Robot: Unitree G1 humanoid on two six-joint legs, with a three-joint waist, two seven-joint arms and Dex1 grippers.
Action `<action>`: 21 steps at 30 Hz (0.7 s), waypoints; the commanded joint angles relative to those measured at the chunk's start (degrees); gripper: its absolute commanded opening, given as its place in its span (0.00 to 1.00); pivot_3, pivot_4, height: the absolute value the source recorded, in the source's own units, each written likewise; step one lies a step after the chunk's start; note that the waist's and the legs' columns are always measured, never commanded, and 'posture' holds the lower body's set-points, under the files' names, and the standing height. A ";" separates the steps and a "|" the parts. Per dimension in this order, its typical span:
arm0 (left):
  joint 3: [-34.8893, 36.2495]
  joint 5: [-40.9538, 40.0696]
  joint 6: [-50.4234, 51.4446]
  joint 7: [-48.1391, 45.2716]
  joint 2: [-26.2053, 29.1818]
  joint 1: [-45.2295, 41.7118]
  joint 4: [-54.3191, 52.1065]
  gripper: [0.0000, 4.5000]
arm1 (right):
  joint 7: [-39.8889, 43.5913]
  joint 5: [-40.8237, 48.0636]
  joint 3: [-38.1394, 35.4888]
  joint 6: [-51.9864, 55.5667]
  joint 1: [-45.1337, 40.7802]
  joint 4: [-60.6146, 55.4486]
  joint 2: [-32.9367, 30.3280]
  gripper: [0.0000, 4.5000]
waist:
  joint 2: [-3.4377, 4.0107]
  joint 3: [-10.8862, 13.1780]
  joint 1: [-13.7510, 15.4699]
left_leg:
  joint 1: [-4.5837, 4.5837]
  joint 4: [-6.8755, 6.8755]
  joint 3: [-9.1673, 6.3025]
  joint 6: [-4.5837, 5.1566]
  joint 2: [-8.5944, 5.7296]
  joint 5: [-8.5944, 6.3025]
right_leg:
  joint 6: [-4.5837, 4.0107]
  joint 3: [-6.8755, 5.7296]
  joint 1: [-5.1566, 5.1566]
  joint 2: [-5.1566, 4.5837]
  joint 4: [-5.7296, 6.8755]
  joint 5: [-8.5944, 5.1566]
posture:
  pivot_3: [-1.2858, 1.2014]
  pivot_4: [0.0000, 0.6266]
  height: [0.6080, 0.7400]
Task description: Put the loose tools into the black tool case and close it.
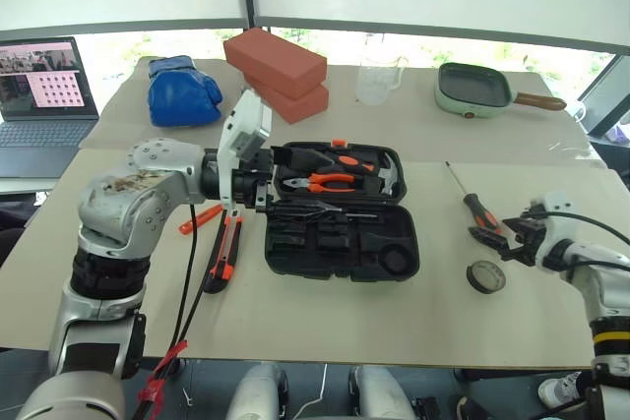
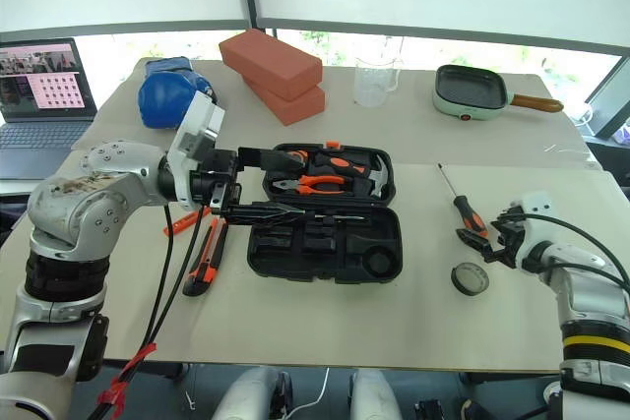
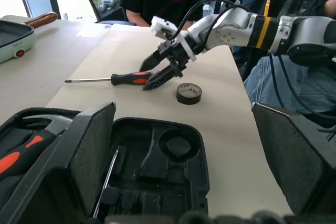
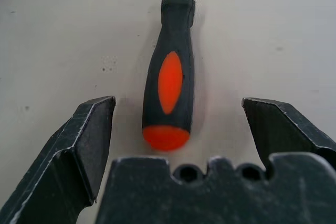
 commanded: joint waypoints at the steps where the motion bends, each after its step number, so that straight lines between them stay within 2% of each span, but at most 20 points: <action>1: 0.60 -0.99 -0.79 0.60 0.65 -0.01 -1.63 1.00 | 0.23 -0.24 0.15 -1.47 -1.49 0.96 0.51 0.84 | 0.00 0.00 -0.04 | 0.00 0.00 0.00 0.00 0.00 0.00 | 0.00 0.00 0.01 -0.01 0.00 0.00 | 0.52 0.24 0.99; 3: 0.49 -0.97 -0.99 0.74 0.87 0.15 -1.50 1.00 | 0.02 -0.16 -0.12 -1.81 -1.55 1.00 1.11 0.71 | 0.00 0.00 -0.15 | 0.01 0.00 0.00 0.00 0.01 0.00 | 0.00 0.00 0.01 0.00 0.00 0.00 | 0.52 0.24 0.99; 9: 1.52 -0.41 -0.89 1.87 2.67 2.26 -2.04 1.00 | 0.48 0.95 -2.16 -3.57 -0.04 -1.54 1.64 0.24 | 0.00 0.00 -0.26 | 0.02 -0.03 0.00 0.00 0.03 0.00 | 0.00 0.00 0.00 0.01 0.01 0.00 | 0.52 0.24 0.99; 13: 7.21 -3.71 2.36 3.57 7.68 8.62 -6.70 1.00 | 7.96 6.16 -4.07 -3.46 -0.59 -7.89 -0.53 0.23 | 0.17 0.11 -0.61 | 0.02 -0.08 0.04 -0.01 0.07 0.00 | 0.00 0.04 -0.04 0.01 0.01 0.00 | 0.52 0.24 0.99; 17: 13.71 -8.25 5.46 5.52 11.97 17.89 -13.99 1.00 | 16.05 10.71 -1.49 0.88 -3.36 -14.49 -3.25 0.23 | 0.39 0.27 -0.76 | 0.02 -0.10 0.06 0.00 0.15 -0.01 | -0.01 0.10 -0.11 0.00 0.04 0.00 | 0.52 0.24 0.99; 21: 19.33 -10.95 6.54 7.58 15.09 26.60 -20.55 1.00 | 30.45 12.27 11.15 4.07 -7.97 -24.75 -5.66 0.23 | 0.37 0.30 -0.52 | 0.09 -0.12 0.06 -0.01 0.18 -0.02 | -0.03 0.06 -0.06 -0.01 0.04 0.00 | 0.52 0.24 0.99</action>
